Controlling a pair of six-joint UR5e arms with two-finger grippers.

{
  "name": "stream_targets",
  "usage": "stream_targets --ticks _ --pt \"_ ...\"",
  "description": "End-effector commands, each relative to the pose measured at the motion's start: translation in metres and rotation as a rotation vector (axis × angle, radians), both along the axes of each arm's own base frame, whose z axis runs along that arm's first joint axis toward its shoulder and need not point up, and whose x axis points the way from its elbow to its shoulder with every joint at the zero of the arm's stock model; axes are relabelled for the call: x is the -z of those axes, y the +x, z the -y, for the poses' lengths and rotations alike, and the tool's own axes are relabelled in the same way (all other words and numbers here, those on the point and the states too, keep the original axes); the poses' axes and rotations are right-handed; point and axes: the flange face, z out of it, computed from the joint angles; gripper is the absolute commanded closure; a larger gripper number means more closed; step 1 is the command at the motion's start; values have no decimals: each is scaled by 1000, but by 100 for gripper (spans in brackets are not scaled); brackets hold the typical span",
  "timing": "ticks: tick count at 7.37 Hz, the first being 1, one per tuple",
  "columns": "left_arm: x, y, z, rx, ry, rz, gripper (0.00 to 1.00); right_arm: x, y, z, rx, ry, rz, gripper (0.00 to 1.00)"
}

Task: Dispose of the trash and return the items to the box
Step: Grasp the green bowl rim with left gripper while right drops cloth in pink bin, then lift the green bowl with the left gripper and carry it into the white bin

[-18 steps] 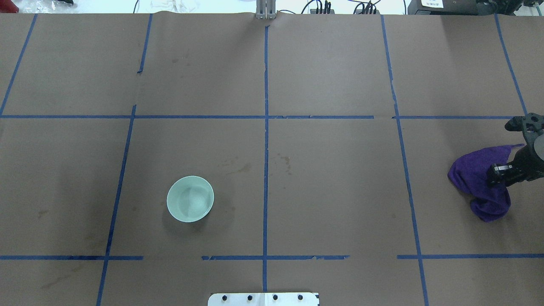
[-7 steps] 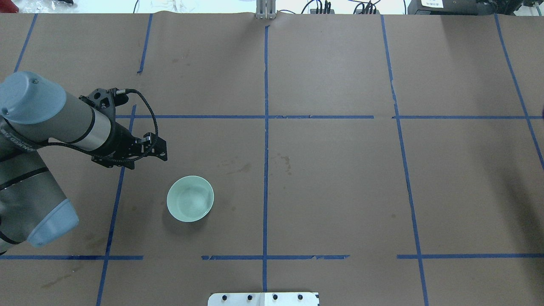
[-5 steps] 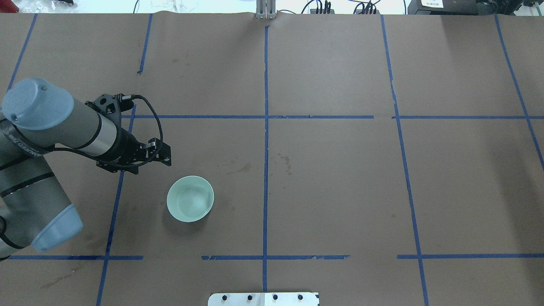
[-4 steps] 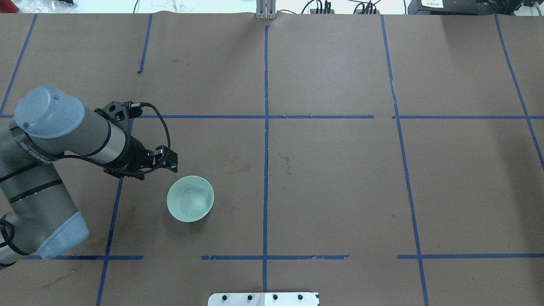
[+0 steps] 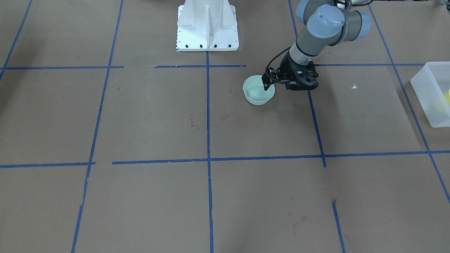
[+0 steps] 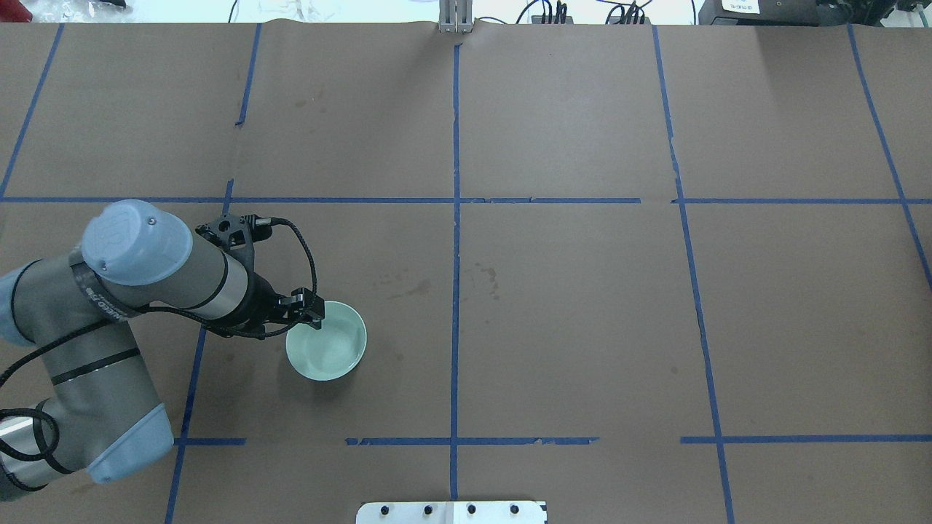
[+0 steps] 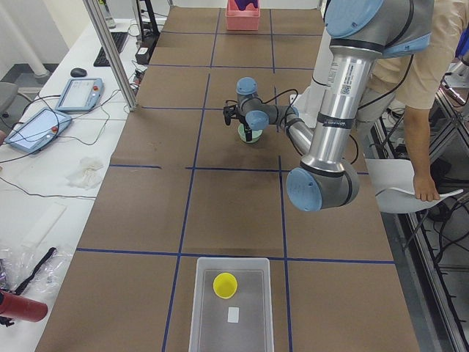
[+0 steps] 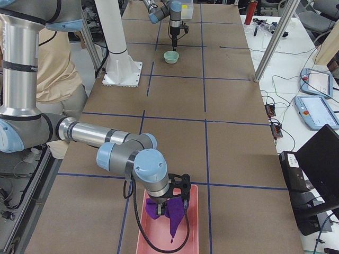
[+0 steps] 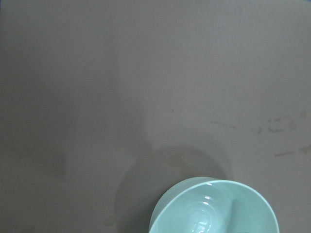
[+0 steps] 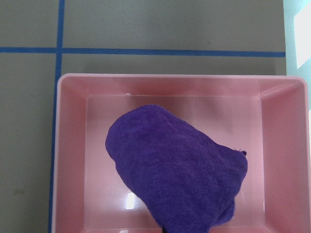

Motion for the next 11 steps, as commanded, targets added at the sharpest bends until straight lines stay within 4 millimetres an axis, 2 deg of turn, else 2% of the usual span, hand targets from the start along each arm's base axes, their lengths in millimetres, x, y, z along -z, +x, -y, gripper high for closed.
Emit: stream_targets --ticks 1,2,3,4,5,6,7,8,9,10,11 --pt "-13 37 -8 9 -2 48 16 -41 -8 -4 9 5 -1 64" --pt "-14 37 -9 12 -6 50 54 -42 -8 -4 10 5 -1 1" --pt "-10 33 -10 16 -6 43 100 -33 -10 3 14 24 -3 0" --pt "-10 32 -10 16 -9 47 100 -23 -9 12 18 47 -4 0" --pt "-5 28 -9 21 -2 39 100 -9 -17 22 41 89 -10 0" --pt "8 19 -11 23 13 16 100 10 -29 34 67 137 0 0" --pt "19 2 -6 37 20 23 100 26 -49 44 82 149 33 0" --pt "38 -35 13 53 80 38 100 53 -71 58 65 135 46 0" --pt "44 -83 44 89 157 44 100 75 -91 67 65 130 53 0" --pt "40 -115 64 98 215 56 100 83 -104 71 80 133 56 0" --pt "15 -173 81 62 328 105 100 93 -109 77 72 134 59 0"
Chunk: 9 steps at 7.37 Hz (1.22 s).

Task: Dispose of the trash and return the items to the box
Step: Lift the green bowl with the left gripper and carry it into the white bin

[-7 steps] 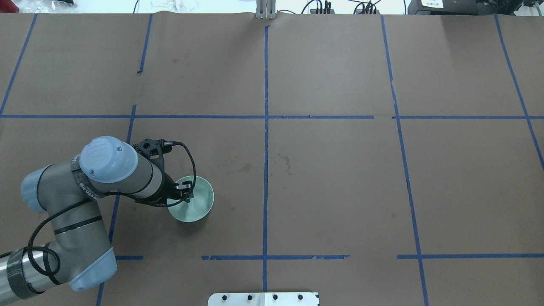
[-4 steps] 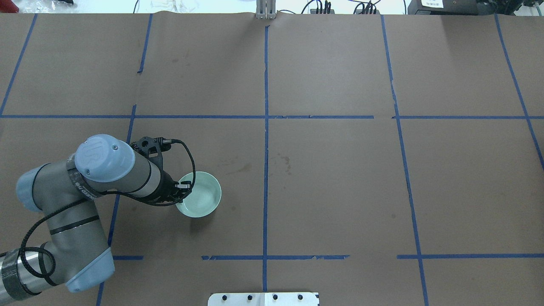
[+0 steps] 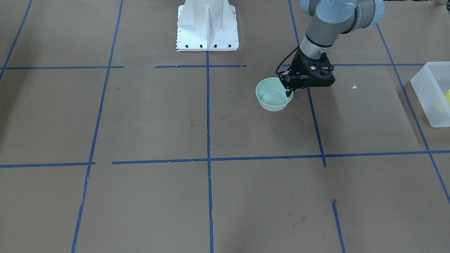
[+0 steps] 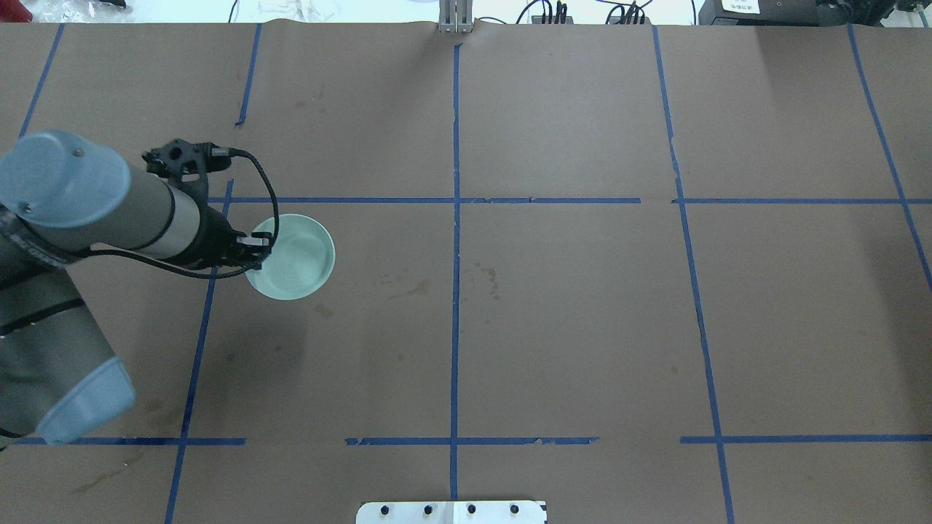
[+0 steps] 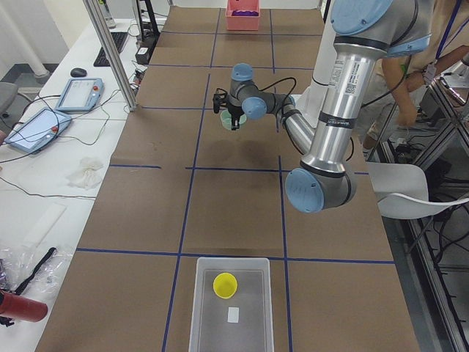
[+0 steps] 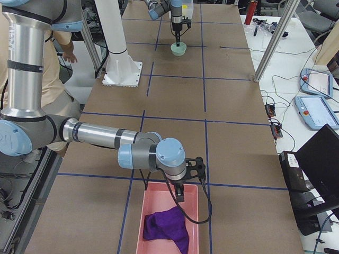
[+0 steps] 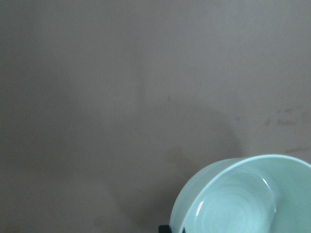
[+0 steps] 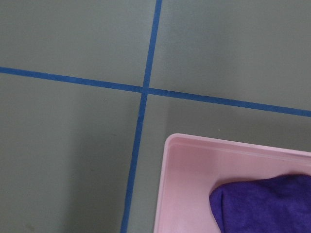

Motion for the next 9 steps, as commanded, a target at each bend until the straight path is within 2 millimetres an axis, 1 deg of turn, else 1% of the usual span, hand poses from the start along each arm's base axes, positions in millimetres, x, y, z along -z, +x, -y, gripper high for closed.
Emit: stream_targets --ticks 1,2,3,4,5,6,7,8,9 --pt "-35 -114 36 -57 159 63 100 22 -15 10 -2 7 8 0" --pt "-65 -176 48 -90 217 104 100 26 -18 11 3 15 8 0" --pt "-110 -237 50 -147 267 154 100 33 -21 12 11 29 8 0" --pt "-164 -306 63 -170 281 189 100 45 -23 13 13 49 9 0" --pt "-239 -366 69 -223 279 207 100 55 -28 14 -4 40 15 0" --pt "-295 -409 67 -262 278 227 100 64 -36 18 -26 20 22 0" --pt "-340 -436 60 -263 234 233 100 65 -38 19 -23 19 22 0" --pt "-387 -458 48 -234 139 225 100 64 -39 19 -20 16 22 0" --pt "-417 -471 36 -210 76 212 100 64 -40 19 -19 16 21 0"
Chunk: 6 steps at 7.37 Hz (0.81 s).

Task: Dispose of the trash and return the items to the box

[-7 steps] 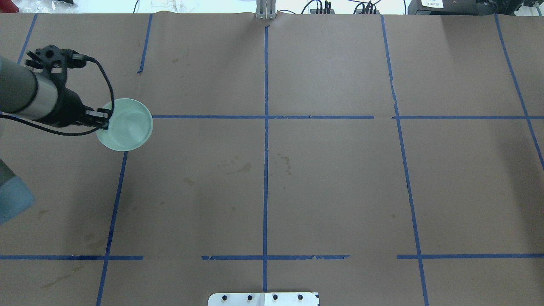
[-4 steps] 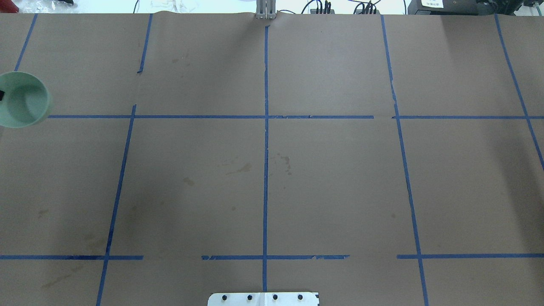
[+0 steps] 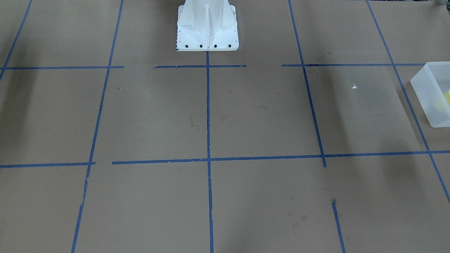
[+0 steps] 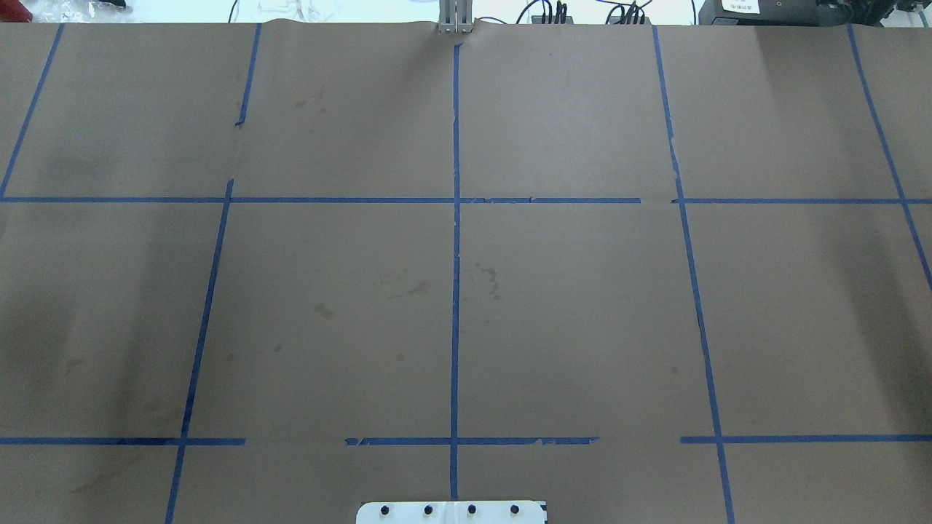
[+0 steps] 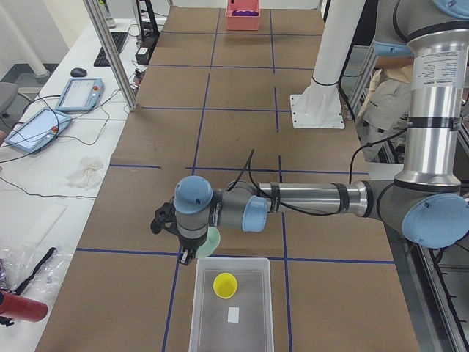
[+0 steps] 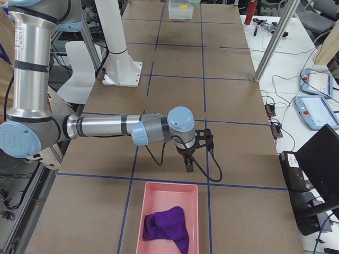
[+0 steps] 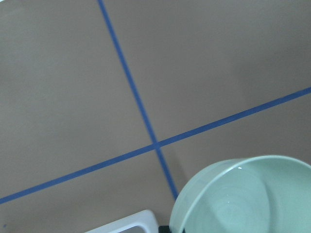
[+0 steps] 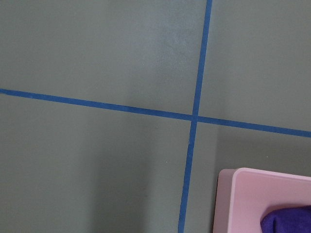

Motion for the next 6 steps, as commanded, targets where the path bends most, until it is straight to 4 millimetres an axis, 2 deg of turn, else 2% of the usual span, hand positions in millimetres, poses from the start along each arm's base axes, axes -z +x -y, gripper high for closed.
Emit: stream_targets --ticks 1,2,3,4,6 --pt "-84 -40 -35 78 -151 -18 100 -1 -1 0 0 -3 -4 0" --pt "-120 -50 -51 120 -171 -22 100 -3 -1 0 1 -7 -7 0" --pt "-147 -49 -64 161 -186 -9 100 -6 -2 1 3 -13 -9 0" --pt "-169 -49 -72 234 -236 3 100 -6 -3 1 5 -13 -7 0" --pt "-197 -46 -89 263 -264 13 100 -7 -3 1 5 -14 -9 0"
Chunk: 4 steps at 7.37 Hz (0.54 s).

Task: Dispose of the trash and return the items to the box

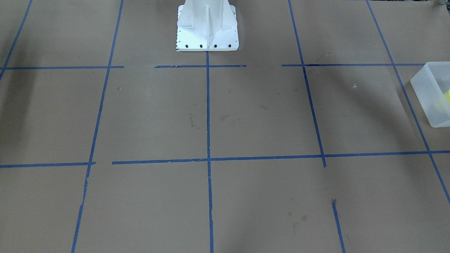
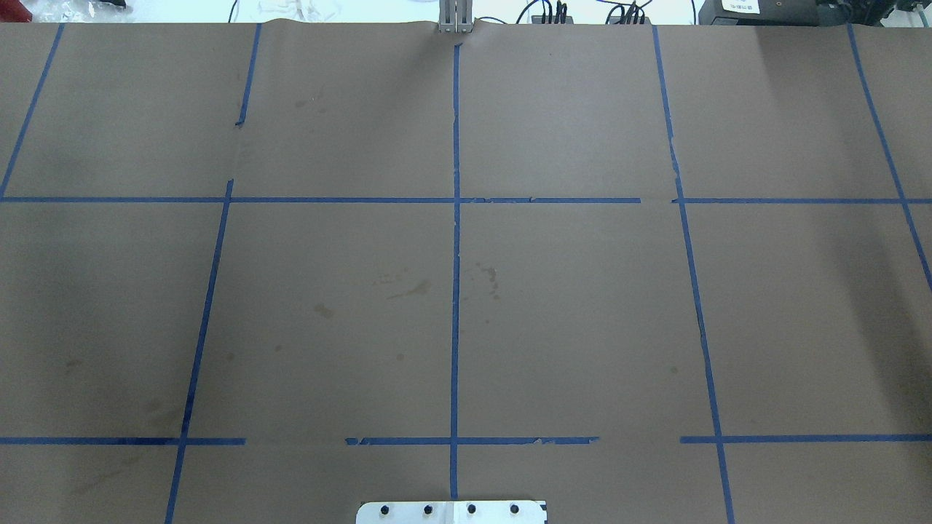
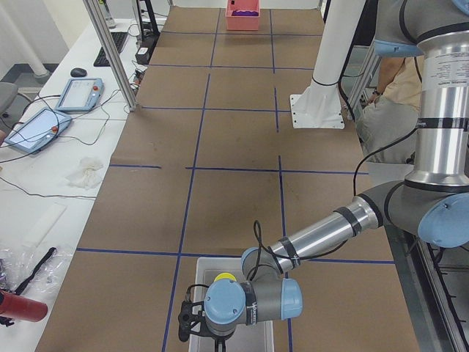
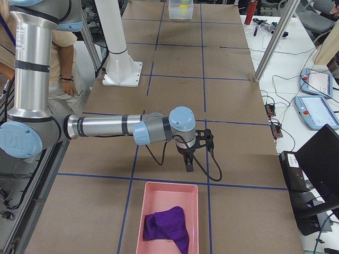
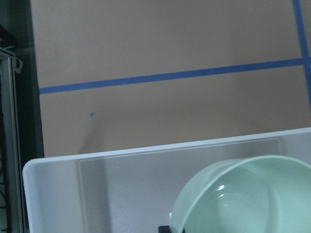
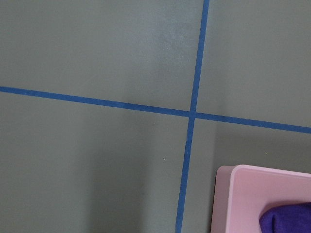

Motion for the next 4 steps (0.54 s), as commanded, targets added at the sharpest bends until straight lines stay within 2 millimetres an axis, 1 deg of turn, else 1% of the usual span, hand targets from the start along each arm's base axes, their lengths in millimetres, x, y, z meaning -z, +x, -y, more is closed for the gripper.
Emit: stream_targets --ticks 1,3,4 --pt "-37 3 -23 30 -34 3 100 0 0 0 0 0 -1 0" --pt "-45 5 -29 79 -67 -3 100 1 0 0 0 0 2 0" --pt "-47 5 -30 78 -71 -3 92 1 -1 0 0 0 4 0"
